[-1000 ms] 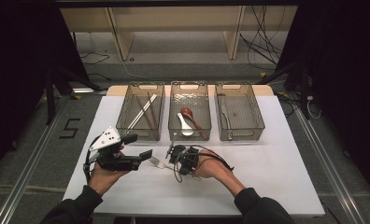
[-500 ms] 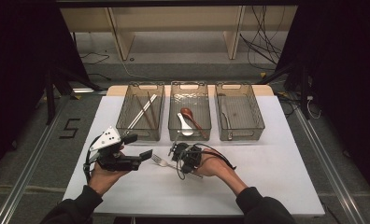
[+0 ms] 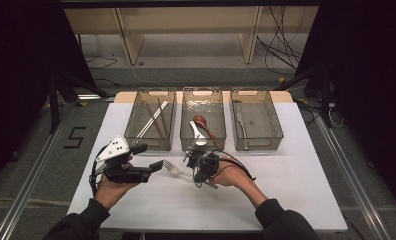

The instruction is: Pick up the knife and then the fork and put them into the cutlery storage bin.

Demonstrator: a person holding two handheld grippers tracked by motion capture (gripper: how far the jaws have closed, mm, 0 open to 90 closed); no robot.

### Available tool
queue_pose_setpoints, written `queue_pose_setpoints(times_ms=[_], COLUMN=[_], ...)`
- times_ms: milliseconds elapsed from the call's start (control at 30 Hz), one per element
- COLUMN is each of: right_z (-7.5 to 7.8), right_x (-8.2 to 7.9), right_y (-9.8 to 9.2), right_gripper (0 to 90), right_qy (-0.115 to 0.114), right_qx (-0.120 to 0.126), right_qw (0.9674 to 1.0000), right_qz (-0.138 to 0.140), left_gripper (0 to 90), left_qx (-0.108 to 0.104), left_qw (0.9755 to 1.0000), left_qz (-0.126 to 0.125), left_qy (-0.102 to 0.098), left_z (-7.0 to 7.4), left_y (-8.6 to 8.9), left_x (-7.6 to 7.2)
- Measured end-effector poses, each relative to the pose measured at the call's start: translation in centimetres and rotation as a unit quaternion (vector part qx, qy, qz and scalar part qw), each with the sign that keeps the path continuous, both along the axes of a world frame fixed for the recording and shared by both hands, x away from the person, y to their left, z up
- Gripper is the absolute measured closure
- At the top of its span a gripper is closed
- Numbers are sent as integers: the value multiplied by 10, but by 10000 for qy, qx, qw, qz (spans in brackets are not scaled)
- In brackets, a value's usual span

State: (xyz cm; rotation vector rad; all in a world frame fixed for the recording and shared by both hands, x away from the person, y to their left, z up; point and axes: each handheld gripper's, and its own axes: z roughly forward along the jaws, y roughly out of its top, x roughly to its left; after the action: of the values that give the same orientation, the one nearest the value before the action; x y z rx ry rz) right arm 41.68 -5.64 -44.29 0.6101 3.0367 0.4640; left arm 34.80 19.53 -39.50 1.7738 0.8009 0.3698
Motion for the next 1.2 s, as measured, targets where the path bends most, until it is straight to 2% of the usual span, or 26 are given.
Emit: queue_pose_setpoints(times_ms=[100, 267, 300, 433, 567, 800, 1033, 1200], right_z=[4, 14, 17, 27, 40, 60, 71, 75], right_x=[1, 5, 5, 10, 16, 25, 33, 40], right_y=[-4, -12, -14, -24, -38, -65, -89, -108], right_gripper=[832, 832, 832, 832, 832, 832, 831, 831], right_qy=[-7, -26, 26, -50, -125, -228, -329, -409], right_qx=[166, 270, 364, 583, 874, 1308, 1567, 1801], right_qw=[9998, 9993, 9988, 9975, 9944, 9865, 9787, 9697], right_qz=[-136, -241, -319, -386, -573, -962, -1281, -1599], left_gripper=[156, 156, 156, 156, 156, 156, 156, 156], left_qx=[-4, 5, 5, 2, 2, 3, 16, 23], left_qw=[10000, 10000, 10000, 10000, 10000, 10000, 10000, 10000], left_qz=[-4, -6, -6, -4, 0, -4, -5, -3], left_qy=[1, 2, 6, 7, 9, 6, 5, 4], left_z=[0, 0, 0, 0, 0, 0, 0, 0], left_y=[0, 0, 0, 0, 0, -1, 0, 0], left_x=[0, 0, 0, 0, 0, 0, 0, 1])
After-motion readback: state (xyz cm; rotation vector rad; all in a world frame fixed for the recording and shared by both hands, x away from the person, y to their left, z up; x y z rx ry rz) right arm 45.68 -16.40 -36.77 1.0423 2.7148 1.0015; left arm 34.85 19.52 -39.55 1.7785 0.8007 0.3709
